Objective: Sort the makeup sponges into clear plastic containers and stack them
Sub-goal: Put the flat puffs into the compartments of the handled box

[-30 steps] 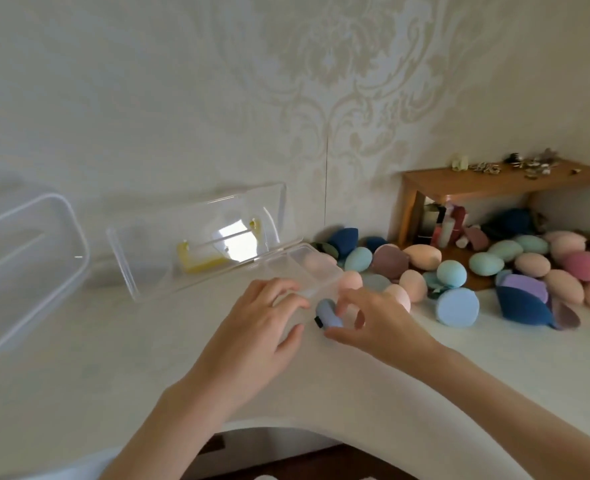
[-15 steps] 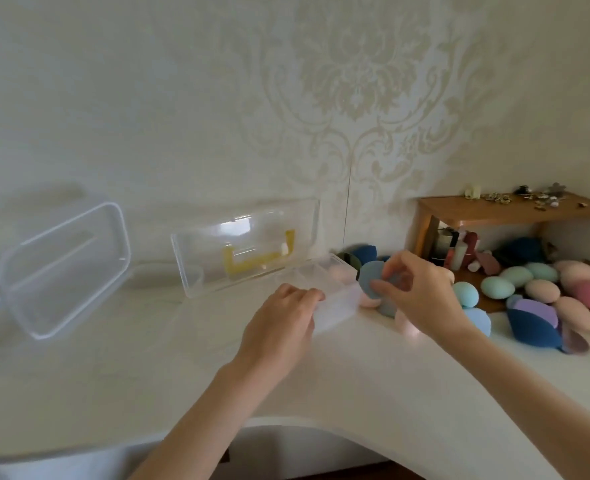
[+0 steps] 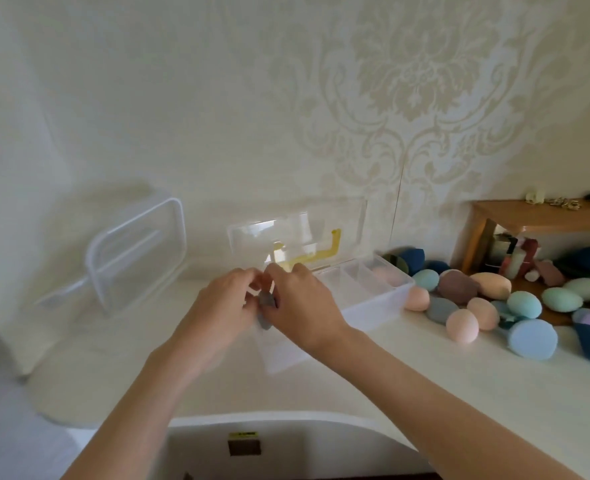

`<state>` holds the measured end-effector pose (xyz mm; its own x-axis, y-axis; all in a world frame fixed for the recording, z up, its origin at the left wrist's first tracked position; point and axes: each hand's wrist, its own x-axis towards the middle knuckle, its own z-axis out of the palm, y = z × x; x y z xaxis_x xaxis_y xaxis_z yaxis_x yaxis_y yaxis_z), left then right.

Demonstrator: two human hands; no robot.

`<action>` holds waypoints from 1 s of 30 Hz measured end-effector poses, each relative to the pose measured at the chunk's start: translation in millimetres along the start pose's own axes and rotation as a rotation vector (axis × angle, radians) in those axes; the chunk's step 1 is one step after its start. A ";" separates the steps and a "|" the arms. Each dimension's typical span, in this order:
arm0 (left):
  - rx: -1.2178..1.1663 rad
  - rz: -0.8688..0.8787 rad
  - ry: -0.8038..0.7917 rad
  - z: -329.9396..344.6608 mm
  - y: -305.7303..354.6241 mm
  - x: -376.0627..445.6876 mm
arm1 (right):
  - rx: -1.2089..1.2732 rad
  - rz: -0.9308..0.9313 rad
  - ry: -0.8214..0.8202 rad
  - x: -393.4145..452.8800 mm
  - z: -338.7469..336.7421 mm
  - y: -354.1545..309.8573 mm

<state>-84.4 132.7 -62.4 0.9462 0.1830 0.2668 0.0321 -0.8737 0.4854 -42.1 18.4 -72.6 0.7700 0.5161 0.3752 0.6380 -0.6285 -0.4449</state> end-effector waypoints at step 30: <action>0.540 0.011 -0.351 10.8 16.2 26.4 | -0.308 0.419 -0.256 25.4 -81.8 179.3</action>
<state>-55.5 118.4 -56.5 0.9935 0.0944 -0.0636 0.0928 -0.9953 -0.0278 91.3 -128.7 -76.3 0.9580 0.2866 -0.0073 0.2765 -0.9302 -0.2414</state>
